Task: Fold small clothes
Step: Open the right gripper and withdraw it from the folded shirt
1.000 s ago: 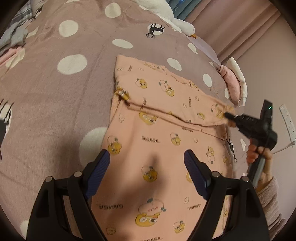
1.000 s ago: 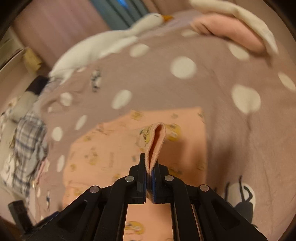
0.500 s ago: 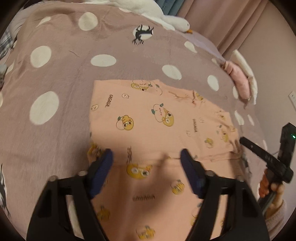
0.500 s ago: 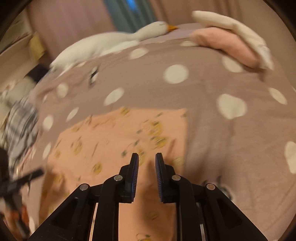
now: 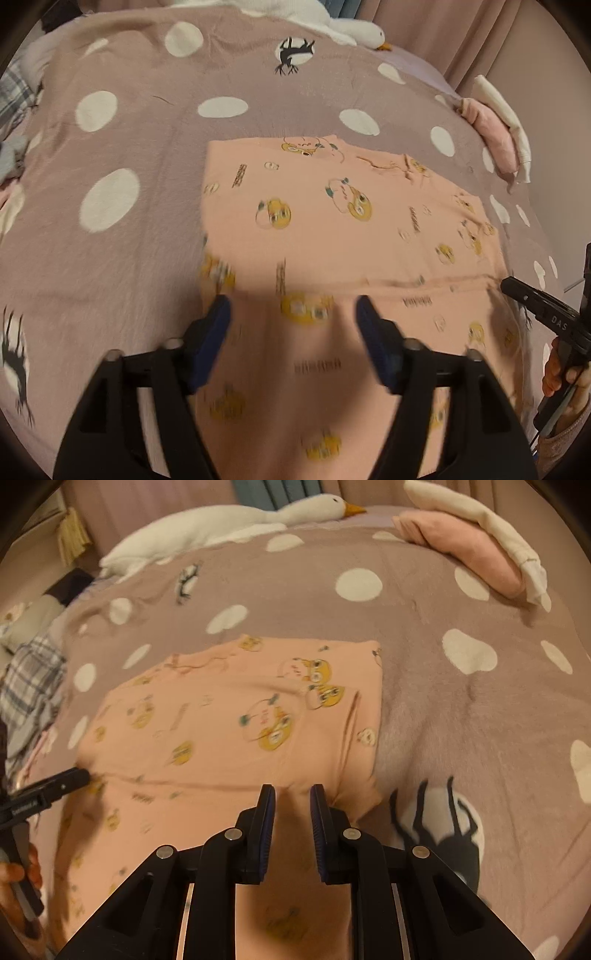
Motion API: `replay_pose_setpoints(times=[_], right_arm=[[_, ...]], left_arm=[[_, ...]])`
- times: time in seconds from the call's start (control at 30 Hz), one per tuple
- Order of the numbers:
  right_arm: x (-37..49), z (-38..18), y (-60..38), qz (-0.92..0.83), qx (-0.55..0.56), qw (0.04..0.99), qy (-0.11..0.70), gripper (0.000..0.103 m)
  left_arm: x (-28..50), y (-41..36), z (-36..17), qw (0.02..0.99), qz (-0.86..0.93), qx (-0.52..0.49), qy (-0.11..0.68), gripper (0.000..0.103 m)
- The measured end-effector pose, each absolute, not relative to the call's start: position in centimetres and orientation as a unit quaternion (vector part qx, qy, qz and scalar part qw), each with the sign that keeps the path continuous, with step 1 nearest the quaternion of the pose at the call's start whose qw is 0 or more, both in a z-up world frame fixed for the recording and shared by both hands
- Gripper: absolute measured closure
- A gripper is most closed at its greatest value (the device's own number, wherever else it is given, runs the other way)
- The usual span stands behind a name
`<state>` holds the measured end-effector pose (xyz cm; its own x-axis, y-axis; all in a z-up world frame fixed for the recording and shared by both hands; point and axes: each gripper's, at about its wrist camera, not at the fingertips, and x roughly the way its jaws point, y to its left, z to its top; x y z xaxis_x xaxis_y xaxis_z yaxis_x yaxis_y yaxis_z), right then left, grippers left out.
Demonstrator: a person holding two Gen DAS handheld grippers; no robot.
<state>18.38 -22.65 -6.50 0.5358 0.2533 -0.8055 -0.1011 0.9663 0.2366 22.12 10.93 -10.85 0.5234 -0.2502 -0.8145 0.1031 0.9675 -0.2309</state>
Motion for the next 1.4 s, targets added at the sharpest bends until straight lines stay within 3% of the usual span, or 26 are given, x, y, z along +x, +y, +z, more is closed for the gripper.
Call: replay_pose_setpoints(times=[0.1, 0.53, 0.93, 1.2, 1.4], right_arm=[[16.0, -6.0, -22.1, 0.121, 0.079, 0.875, 0.462, 0.075], [7.7, -5.6, -19.9, 0.166, 0.081, 0.874, 0.449, 0.075], [3.6, -8.9, -20.0, 0.153, 0.078, 0.852, 0.494, 0.075], [2.1, -8.6, -21.2, 0.163, 0.100, 0.843, 0.503, 0.075], [1.0, -8.2, -23.0, 0.170, 0.160, 0.838, 0.494, 0.068]], left_arm=[[19.1, 10.6, -11.0, 0.869, -0.107, -0.065, 0.478, 0.023], [9.0, 8.7, -10.7, 0.874, -0.116, -0.024, 0.471, 0.023], [5.4, 9.1, -13.8, 0.860, -0.093, 0.008, 0.502, 0.023], [4.1, 10.3, -13.3, 0.856, -0.099, -0.028, 0.507, 0.023], [3.3, 12.4, -11.9, 0.858, -0.096, -0.074, 0.499, 0.023]])
